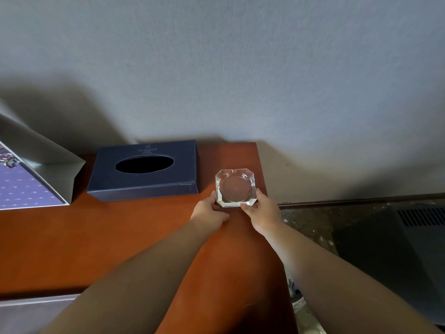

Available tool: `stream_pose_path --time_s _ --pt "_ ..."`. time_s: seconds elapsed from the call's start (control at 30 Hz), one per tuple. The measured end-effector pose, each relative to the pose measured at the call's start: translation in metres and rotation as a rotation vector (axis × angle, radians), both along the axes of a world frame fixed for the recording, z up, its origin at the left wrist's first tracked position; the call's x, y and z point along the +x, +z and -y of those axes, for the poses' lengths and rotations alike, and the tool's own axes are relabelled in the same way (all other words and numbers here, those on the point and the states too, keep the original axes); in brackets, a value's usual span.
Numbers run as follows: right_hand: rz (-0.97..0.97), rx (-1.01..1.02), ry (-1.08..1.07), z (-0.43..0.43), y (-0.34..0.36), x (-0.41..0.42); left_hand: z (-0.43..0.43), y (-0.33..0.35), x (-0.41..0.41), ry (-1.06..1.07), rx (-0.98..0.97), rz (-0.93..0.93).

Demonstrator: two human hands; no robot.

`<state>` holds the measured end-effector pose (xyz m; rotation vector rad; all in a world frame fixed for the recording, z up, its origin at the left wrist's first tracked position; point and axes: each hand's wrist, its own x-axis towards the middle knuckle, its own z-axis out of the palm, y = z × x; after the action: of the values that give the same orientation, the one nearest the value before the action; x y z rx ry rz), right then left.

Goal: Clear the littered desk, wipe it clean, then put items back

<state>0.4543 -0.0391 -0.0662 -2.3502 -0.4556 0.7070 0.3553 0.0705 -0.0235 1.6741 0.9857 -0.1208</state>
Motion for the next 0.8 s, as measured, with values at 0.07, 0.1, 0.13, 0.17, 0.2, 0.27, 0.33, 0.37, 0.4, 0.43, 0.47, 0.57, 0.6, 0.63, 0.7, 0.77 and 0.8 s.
stream_pose_path --time_s 0.07,0.1,0.13,0.17,0.2,0.27,0.33,0.37,0.4,0.43,0.47,0.57,0.6,0.63,0.7,0.77,0.8 --pt "-0.005 0.018 0.000 0.0006 -0.0005 0.0002 0.0002 -0.0008 -0.0003 0.008 0.000 0.008" --pt "-0.009 0.029 0.000 0.0009 -0.0006 0.0001 0.0004 -0.0009 -0.0004 0.005 0.002 0.010" --pt "-0.010 0.038 0.001 0.0011 -0.0008 0.0001 0.0004 -0.0013 -0.0002 0.002 0.006 0.011" --pt "-0.013 0.042 0.001 0.0014 -0.0006 0.0000 0.0004 -0.0016 -0.0001 -0.001 0.011 0.010" --pt "-0.013 0.045 0.002 0.0016 -0.0005 0.0001 0.0005 -0.0021 0.0001 0.001 0.013 0.009" --pt "-0.019 0.045 0.004 0.0019 -0.0015 0.0006 0.0011 -0.0023 -0.0002 0.007 0.014 0.007" --pt "-0.024 0.049 0.007 0.0018 -0.0016 0.0012 0.0017 -0.0020 -0.0006 0.013 0.013 0.003" --pt "-0.028 0.048 0.003 0.0019 -0.0019 0.0012 0.0021 -0.0018 -0.0008 0.018 0.012 0.001" --pt "-0.029 0.044 0.000 0.0020 -0.0020 0.0011 0.0021 -0.0020 -0.0009 0.023 0.013 -0.002" --pt "-0.028 0.042 -0.003 0.0021 -0.0024 0.0010 0.0023 -0.0018 -0.0008 0.025 0.016 -0.004" --pt "-0.025 0.045 -0.003 0.0022 -0.0021 0.0006 0.0026 -0.0020 -0.0009 0.026 0.017 -0.004" --pt "-0.036 0.067 -0.009 0.0021 -0.0013 -0.0002 0.0027 -0.0033 -0.0010 0.031 0.015 0.007" --pt "-0.043 0.070 -0.013 0.0022 -0.0010 -0.0004 0.0025 -0.0042 -0.0009 0.033 0.016 0.009" --pt "-0.046 0.070 -0.015 0.0020 -0.0014 -0.0004 0.0023 -0.0050 -0.0011 0.033 0.020 0.009" --pt "-0.046 0.067 -0.015 0.0022 -0.0015 -0.0004 0.0024 -0.0055 -0.0009 0.024 0.024 0.003" --pt "-0.054 0.069 -0.017 0.0026 -0.0008 -0.0005 0.0021 -0.0062 -0.0002 0.017 0.027 -0.009" --pt "-0.055 0.071 -0.016 0.0028 -0.0007 -0.0004 0.0016 -0.0069 0.0003 0.022 0.022 -0.016"
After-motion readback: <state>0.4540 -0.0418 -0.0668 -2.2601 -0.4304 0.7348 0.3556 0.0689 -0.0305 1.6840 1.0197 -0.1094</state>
